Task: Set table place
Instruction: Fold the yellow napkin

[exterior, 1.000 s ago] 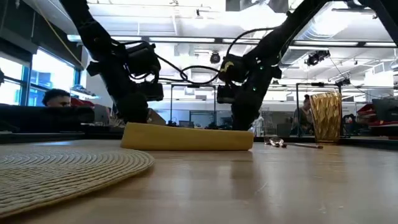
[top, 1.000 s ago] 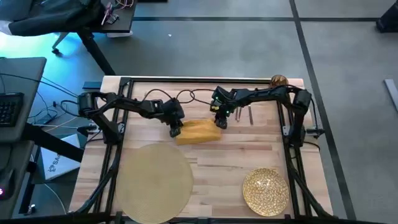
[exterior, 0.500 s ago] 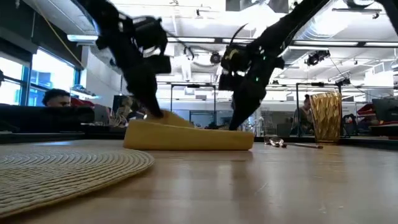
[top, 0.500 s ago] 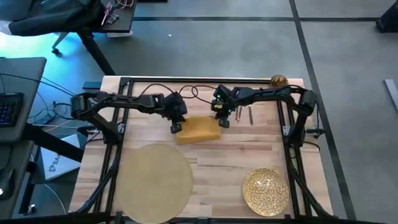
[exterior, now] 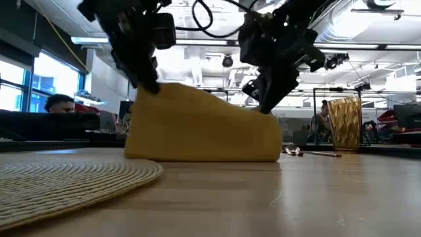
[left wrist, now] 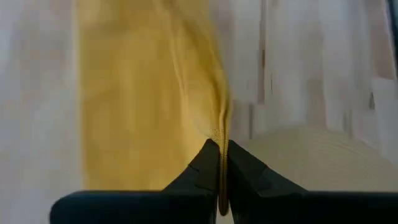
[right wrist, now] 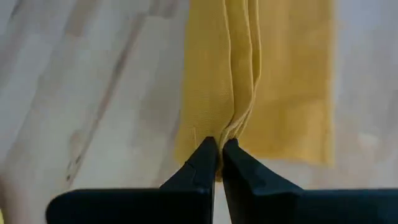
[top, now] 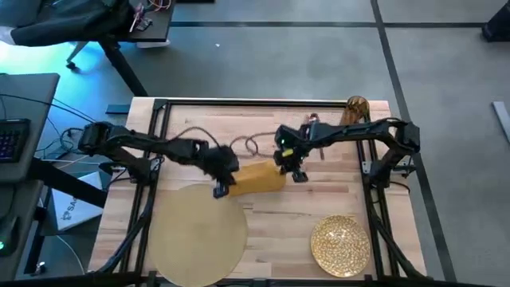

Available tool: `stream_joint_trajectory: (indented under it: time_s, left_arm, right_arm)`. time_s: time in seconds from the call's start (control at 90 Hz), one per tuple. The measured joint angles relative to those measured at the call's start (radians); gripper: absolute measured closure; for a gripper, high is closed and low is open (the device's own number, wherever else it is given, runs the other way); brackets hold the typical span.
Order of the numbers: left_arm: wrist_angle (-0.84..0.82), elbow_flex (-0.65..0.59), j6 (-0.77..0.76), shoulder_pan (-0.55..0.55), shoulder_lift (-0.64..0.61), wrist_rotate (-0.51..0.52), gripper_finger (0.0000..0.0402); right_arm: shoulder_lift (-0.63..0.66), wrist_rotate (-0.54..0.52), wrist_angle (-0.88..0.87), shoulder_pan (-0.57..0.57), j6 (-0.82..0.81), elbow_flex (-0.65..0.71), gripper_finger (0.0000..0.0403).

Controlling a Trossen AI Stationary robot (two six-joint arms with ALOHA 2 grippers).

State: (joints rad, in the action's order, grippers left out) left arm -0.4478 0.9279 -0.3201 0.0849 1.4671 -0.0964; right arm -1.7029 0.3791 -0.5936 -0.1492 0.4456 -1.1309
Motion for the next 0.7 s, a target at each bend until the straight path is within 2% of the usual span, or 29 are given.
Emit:
stream_joint_trajectory:
  time_s: [0.167, 0.233, 0.356, 0.489, 0.7]
  left_arm:
    - [0.002, 0.0, -0.146, 0.102, 0.047, 0.115, 0.0401]
    - [-0.014, 0.0, -0.187, 0.127, 0.061, 0.181, 0.0401]
    - [-0.055, 0.0, -0.248, 0.139, 0.079, 0.301, 0.0401]
    - [-0.078, 0.0, -0.278, 0.123, 0.101, 0.439, 0.0402]
    - [-0.055, -0.029, -0.27, 0.065, 0.151, 0.468, 0.0401]
  right_arm:
    - [0.0, -0.054, 0.069, 0.054, -0.052, 0.0, 0.0403]
    - [0.0, -0.127, 0.079, 0.061, -0.106, 0.0, 0.0403]
    - [0.0, -0.272, 0.076, 0.05, -0.203, 0.0, 0.0403]
    - [-0.001, -0.337, 0.076, 0.022, -0.251, 0.0, 0.0403]
    - [-0.048, -0.35, 0.089, -0.005, -0.268, 0.0, 0.0403]
